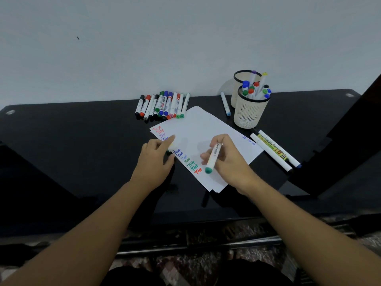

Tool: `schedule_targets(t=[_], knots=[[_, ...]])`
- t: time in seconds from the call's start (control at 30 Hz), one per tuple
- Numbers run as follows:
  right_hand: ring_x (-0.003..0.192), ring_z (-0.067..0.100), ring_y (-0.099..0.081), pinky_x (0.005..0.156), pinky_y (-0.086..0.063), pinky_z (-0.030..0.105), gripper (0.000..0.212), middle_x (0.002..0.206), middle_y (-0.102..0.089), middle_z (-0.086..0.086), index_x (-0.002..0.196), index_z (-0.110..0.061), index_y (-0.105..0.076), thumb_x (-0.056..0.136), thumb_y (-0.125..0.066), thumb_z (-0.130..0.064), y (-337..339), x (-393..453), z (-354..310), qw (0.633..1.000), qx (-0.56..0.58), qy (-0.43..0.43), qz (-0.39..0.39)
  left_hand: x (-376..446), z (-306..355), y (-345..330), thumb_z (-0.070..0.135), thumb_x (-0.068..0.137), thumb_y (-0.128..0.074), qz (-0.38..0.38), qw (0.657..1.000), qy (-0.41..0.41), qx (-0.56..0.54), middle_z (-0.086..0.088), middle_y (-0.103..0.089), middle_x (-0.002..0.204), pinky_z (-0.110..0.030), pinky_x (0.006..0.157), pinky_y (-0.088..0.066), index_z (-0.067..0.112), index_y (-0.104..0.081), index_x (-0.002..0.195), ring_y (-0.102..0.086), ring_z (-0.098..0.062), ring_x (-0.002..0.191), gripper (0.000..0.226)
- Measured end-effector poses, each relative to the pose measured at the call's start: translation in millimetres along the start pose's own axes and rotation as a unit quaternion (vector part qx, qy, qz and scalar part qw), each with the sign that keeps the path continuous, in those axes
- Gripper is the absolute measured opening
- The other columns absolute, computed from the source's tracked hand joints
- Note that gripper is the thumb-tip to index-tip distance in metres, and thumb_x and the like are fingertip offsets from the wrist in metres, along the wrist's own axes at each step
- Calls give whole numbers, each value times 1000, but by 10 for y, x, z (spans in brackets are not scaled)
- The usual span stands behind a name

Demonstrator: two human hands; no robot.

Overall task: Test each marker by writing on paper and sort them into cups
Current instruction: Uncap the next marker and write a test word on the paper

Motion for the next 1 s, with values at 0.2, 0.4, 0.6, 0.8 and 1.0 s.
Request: schedule_targets(t=[0.2, 0.4, 0.6, 0.8, 1.0], knots=[[71, 16, -59, 80, -47, 31, 28, 73, -58, 1, 109, -25, -73, 108, -50, -41, 73, -29, 2, 998, 25, 5, 57, -301, 210, -89, 66, 94, -36, -51, 997, -38, 41, -1, -37, 155, -49, 113, -33, 47, -56, 139, -29, -27, 138, 53], [80, 11, -67, 85, -53, 32, 9, 82, -70, -7, 103, -23, -69, 103, -61, -26, 144, -163, -8, 998, -31, 27, 53, -278, 225, -42, 87, 78, -45, -56, 997, -21, 46, 5, -34, 155, -49, 117, -27, 53, -59, 133, -26, -21, 140, 67], [97, 25, -66, 89, -55, 40, 4, 96, -72, -1, 100, -26, -70, 97, -73, -29, 74, -368, 101, 998, -26, 34, 50, -267, 222, -54, 91, 73, -46, -60, 997, -12, 42, 6, -35, 154, -49, 116, -27, 54, -60, 131, -27, -22, 140, 70], [88, 14, -65, 84, -53, 38, 3, 90, -69, -12, 102, -33, -63, 103, -61, -35, 12, -385, 122, 992, -120, 23, 15, -256, 193, -76, 87, 78, -38, -61, 997, -8, 48, 10, -39, 151, -50, 116, -29, 54, -59, 132, -26, -18, 138, 66], [88, 13, -65, 82, -54, 39, 4, 89, -69, -13, 102, -35, -62, 102, -61, -39, 10, -375, 127, 990, -137, 28, 5, -245, 176, -91, 86, 78, -38, -59, 997, -3, 45, 12, -42, 148, -47, 116, -26, 53, -60, 132, -26, -16, 137, 66]])
Point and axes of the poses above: each hand's wrist, its own x-axis towards the middle knuckle, its own y-axis out of the back of the hand, z = x × y, the point moved 6 cm from there along x, towards the middle knuckle
